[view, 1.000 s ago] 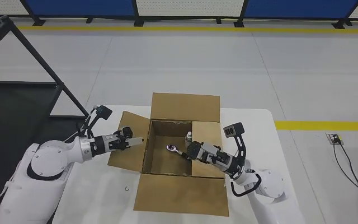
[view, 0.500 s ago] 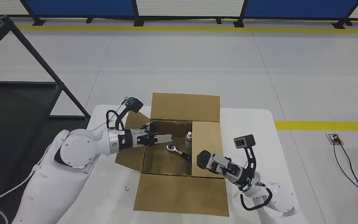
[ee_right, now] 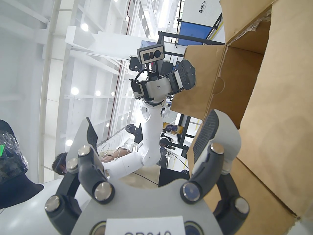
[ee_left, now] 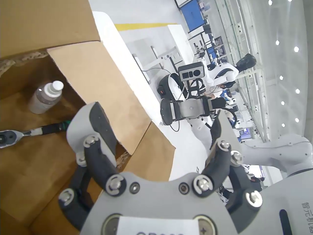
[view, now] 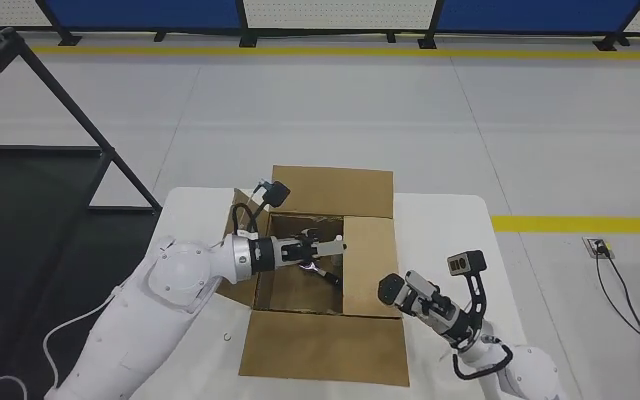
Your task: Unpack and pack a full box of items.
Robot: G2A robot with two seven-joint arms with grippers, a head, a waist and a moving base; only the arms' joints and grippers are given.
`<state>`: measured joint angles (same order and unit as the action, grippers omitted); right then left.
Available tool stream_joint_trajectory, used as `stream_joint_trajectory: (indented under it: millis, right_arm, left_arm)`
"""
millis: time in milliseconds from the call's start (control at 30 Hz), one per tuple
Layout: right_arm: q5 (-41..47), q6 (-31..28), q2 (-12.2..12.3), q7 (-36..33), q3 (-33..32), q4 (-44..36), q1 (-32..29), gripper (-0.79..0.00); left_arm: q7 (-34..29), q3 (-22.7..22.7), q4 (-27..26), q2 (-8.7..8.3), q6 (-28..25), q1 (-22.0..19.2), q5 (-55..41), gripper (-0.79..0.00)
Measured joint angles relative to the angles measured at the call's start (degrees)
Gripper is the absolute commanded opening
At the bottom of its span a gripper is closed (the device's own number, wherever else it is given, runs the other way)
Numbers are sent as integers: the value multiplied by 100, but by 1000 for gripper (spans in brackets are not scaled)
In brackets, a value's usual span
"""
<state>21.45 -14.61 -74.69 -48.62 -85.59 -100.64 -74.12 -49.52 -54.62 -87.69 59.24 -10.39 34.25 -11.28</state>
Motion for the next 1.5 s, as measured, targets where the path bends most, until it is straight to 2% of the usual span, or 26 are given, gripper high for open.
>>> stream_joint_trajectory:
  millis: [200, 367, 633, 1100, 1300, 1500]
  right_arm:
    - [136, -69, 3, -11, 54, -17, 5, 0]
    - [228, -353, 81, -570, -165, -73, -176, 0]
    - [214, -748, 165, -866, -381, -151, -467, 0]
    - [235, -1027, 286, -1147, -477, -340, -766, 0]
    - [67, -1071, 321, -1109, -383, -441, -800, 0]
    - [62, -1197, 353, -1002, -359, -579, -881, 0]
  left_arm:
    - [96, 83, 102, 32, 113, 112, -50, 0]
    - [109, 283, 669, 162, 285, -14, -491, 0]
    - [-16, 580, 1263, 360, 154, -262, -798, 0]
    - [314, 1454, 2246, 930, 24, -793, -817, 0]
    - [420, 1449, 2254, 1036, -347, -882, -692, 0]
    - [470, 1243, 1747, 1015, -358, -780, -558, 0]
